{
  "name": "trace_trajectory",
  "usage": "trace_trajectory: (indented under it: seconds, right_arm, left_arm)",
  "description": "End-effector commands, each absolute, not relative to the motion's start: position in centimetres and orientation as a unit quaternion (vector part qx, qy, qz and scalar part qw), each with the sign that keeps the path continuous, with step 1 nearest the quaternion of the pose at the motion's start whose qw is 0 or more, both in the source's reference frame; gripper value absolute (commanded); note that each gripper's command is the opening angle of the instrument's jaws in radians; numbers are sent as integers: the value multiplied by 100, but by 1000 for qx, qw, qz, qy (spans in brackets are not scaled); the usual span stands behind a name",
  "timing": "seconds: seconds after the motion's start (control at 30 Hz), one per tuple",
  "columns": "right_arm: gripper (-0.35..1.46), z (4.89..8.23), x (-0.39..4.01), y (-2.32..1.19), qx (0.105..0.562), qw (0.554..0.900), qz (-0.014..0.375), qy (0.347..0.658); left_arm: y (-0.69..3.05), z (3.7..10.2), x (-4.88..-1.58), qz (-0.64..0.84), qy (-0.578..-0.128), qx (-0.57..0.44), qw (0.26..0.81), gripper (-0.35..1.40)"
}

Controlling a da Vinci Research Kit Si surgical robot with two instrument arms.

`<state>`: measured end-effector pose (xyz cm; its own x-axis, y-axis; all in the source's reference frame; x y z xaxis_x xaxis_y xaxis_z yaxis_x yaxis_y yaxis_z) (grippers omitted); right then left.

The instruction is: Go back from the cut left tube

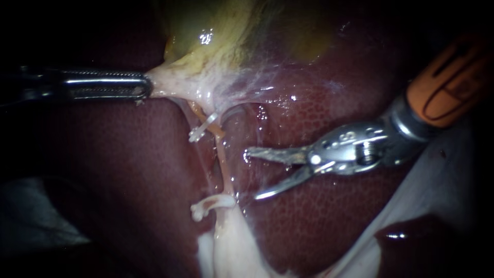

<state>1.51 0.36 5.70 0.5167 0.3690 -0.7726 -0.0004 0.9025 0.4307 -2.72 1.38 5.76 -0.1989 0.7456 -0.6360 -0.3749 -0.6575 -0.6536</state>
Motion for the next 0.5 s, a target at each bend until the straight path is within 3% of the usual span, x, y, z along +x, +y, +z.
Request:
trace_trajectory:
  seconds: [0.03,0.27,0.5]
  right_arm:
    - [145,567,144,38,186,854,105,475]
    - [145,552,116,46,160,884,101,427]
    - [145,552,112,46,154,889,108,417]
  left_arm:
    - [138,576,-272,753,-181,-512,372,-35]
    - [138,576,-272,753,-181,-512,372,-35]
    - [135,582,-277,753,-178,-512,372,-35]
